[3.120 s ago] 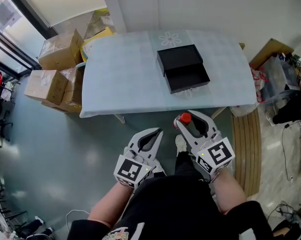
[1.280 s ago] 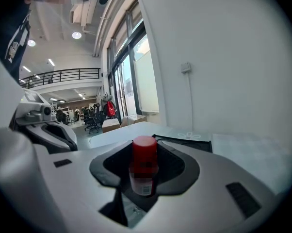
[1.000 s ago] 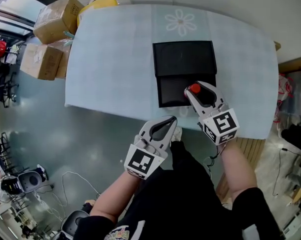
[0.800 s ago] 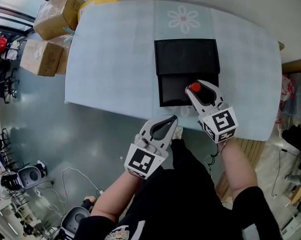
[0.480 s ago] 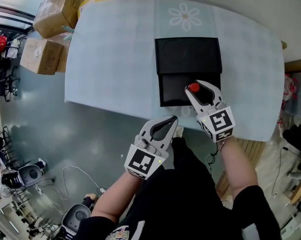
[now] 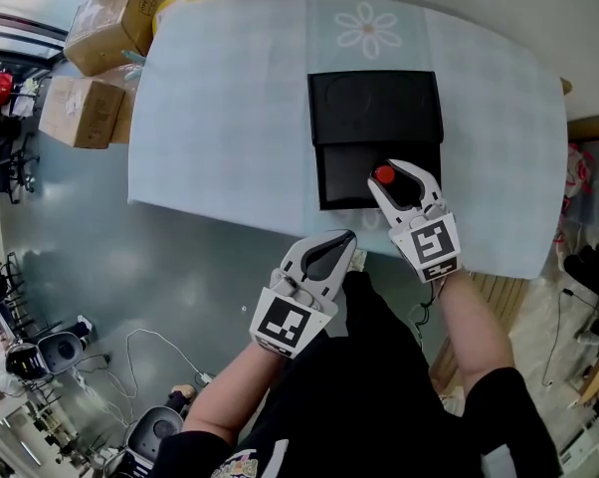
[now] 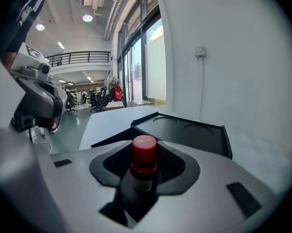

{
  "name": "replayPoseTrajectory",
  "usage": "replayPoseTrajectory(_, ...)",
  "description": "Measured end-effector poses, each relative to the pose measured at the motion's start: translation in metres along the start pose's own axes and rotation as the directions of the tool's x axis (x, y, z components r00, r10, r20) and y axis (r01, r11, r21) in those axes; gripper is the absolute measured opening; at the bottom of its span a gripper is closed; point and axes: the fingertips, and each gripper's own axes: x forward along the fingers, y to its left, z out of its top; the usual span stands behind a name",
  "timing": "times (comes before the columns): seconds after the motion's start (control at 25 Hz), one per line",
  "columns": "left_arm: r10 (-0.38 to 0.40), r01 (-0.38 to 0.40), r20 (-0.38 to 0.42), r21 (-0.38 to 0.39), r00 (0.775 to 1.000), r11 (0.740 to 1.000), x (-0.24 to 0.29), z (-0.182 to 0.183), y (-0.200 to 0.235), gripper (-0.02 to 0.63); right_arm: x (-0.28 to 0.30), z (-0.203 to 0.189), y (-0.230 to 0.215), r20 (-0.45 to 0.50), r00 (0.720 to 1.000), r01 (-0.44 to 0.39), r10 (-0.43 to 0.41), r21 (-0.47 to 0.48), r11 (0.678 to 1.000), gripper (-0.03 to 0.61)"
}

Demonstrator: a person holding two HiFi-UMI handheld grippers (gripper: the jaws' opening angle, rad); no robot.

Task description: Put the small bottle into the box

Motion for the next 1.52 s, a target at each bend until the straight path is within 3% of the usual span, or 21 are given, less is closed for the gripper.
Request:
replayPoseTrajectory(0.44, -0.005, 0.005, 0.008, 0.004, 1.000, 1.000, -0.017, 0.000, -0.002, 0.008, 0.001, -0.006, 0.007, -0.044, 0.999, 0.012, -0.013, -0.025, 1.000, 0.160)
replayPoseTrajectory(0.72, -0.008, 0.007, 0.029, 0.014, 1.000, 1.000, -0.037, 0.004, -0.005, 0.008, -0.011, -0.003, 0.007, -0.051, 0.996, 0.071, -0.072, -0.023, 0.997, 0.187)
replayPoseTrajectory(1.0, -0.030, 0.027, 0.058, 0.048, 0.998, 0.998, -0.066, 0.008, -0.013, 0.008, -0.044, 0.018, 0.027, 0.000, 0.990, 0.141, -0.141, 0.005, 0.990, 0.187)
replayPoseTrajectory(1.24, -0.062, 0.054, 0.088, 0.081, 0.994, 0.995, -0.098, 0.018, -0.019, 0.008, -0.077, 0.048, 0.062, 0.087, 0.980, 0.173, -0.181, 0.091, 0.981, 0.182)
replayPoseTrajectory(1.36, -0.089, 0.078, 0.107, 0.107, 0.990, 0.991, -0.117, 0.021, -0.023, 0.008, -0.096, 0.065, 0.081, 0.152, 0.968, 0.170, -0.199, 0.187, 0.968, 0.031)
replayPoseTrajectory(1.52, -0.121, 0.104, 0.128, 0.132, 0.984, 0.986, -0.148, 0.021, -0.032, 0.008, -0.120, 0.081, 0.119, 0.208, 0.953, 0.161, -0.219, 0.261, 0.952, 0.009)
